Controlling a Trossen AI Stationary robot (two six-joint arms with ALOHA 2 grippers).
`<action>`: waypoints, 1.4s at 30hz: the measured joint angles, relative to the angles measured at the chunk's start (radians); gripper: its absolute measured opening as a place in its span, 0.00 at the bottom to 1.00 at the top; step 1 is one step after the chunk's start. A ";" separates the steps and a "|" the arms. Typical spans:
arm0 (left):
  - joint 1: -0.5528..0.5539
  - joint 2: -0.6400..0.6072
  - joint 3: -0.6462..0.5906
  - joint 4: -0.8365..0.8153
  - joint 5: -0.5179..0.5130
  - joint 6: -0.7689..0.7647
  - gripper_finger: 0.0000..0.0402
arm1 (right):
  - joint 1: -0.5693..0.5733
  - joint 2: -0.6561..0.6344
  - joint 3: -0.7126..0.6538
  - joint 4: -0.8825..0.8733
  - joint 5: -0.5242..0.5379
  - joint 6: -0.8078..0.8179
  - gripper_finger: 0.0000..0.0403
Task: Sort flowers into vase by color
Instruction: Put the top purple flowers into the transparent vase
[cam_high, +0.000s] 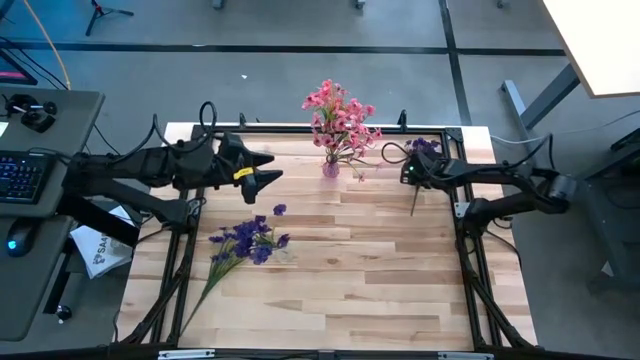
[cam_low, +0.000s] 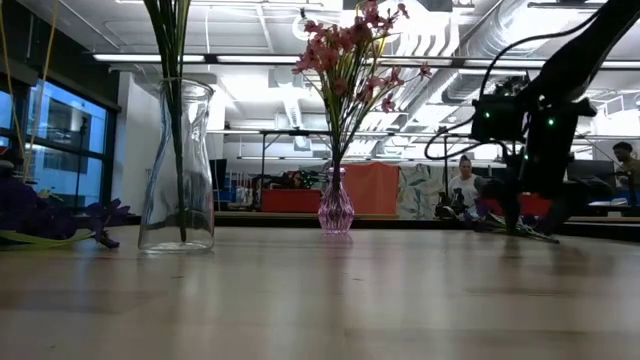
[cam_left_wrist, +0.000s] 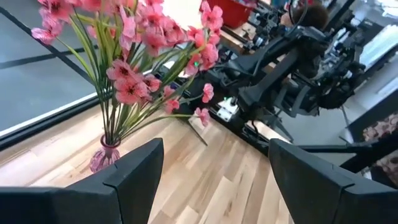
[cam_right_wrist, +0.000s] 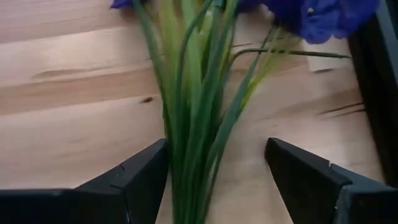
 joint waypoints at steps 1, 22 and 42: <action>-0.008 0.000 0.000 0.005 -0.017 -0.002 0.69 | -0.009 0.004 -0.005 0.018 0.000 0.000 0.66; -0.109 -0.090 0.000 0.270 -0.077 0.247 0.69 | 0.107 -0.272 0.066 -0.044 -0.059 -0.206 0.02; -0.109 -0.088 0.000 0.239 -0.017 0.339 0.69 | 0.750 -0.407 0.358 0.794 -0.088 -0.741 0.00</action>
